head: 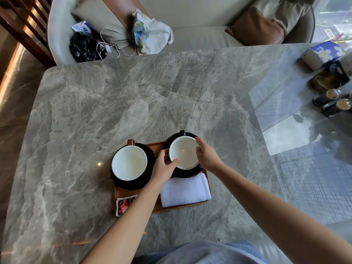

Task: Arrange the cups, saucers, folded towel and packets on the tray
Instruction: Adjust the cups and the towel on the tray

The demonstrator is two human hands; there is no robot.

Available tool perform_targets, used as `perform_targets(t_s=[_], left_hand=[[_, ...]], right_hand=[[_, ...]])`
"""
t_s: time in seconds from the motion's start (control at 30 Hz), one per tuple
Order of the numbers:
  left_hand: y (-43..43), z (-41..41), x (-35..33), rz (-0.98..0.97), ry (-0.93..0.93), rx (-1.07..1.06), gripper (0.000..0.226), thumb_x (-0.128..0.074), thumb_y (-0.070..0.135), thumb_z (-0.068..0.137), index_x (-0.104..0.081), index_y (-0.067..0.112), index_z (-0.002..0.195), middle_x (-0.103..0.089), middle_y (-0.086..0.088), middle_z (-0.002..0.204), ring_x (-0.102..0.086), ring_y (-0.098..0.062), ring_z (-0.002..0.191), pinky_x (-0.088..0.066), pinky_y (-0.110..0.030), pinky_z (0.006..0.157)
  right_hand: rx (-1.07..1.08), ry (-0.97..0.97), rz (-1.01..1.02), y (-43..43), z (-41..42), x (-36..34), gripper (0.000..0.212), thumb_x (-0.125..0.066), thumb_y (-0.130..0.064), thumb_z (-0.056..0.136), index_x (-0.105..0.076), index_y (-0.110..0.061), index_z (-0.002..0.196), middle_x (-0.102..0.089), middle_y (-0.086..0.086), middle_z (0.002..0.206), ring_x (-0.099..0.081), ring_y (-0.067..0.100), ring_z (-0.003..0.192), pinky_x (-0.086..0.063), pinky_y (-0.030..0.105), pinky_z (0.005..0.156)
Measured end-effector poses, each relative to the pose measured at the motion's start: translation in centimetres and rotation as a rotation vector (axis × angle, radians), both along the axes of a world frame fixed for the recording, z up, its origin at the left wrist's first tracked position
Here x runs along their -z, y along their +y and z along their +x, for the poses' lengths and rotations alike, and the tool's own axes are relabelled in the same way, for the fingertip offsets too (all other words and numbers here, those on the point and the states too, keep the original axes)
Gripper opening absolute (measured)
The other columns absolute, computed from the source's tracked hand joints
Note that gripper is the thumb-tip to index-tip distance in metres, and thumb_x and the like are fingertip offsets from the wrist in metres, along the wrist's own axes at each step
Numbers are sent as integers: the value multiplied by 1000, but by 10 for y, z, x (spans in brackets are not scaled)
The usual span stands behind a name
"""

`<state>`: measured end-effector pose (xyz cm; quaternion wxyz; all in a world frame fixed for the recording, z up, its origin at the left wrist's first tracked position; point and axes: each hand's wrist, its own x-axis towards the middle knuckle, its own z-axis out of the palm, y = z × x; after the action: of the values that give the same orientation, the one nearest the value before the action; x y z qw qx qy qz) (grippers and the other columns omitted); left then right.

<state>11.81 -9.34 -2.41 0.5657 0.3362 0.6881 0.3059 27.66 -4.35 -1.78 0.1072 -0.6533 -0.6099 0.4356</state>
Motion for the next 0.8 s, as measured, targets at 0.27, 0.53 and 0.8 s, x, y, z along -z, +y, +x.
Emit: perform_targets(t_s=[0.27,0.53,0.8], left_hand=[[-51,13,0,235,177,-64,58,-69,9,79,-36,11,126,-51,-3,119,-59,-13,93,-48,-18,77],[-96,-6,16,454,668,665,46,-62,27,76,-53,22,121,-44,0,140,-42,-23,127,-34,-39,107],[-95,-20,22,455,736,720,49,-61,36,77,-51,28,124,-47,0,133,-49,-22,116,-37,-33,101]], right_hand=[[241,148,175,-34,27,-2,16,-47,-26,96,-52,-18,109,-61,2,106,-60,18,95,-47,32,75],[-251,-47,80,-109,68,12,20,-64,-31,84,-53,-34,100,-49,-15,99,-56,7,83,-54,37,70],[-258,-199,164,-109,47,15,25,-67,-27,81,-59,-27,104,-53,-11,101,-48,13,100,-41,27,68]])
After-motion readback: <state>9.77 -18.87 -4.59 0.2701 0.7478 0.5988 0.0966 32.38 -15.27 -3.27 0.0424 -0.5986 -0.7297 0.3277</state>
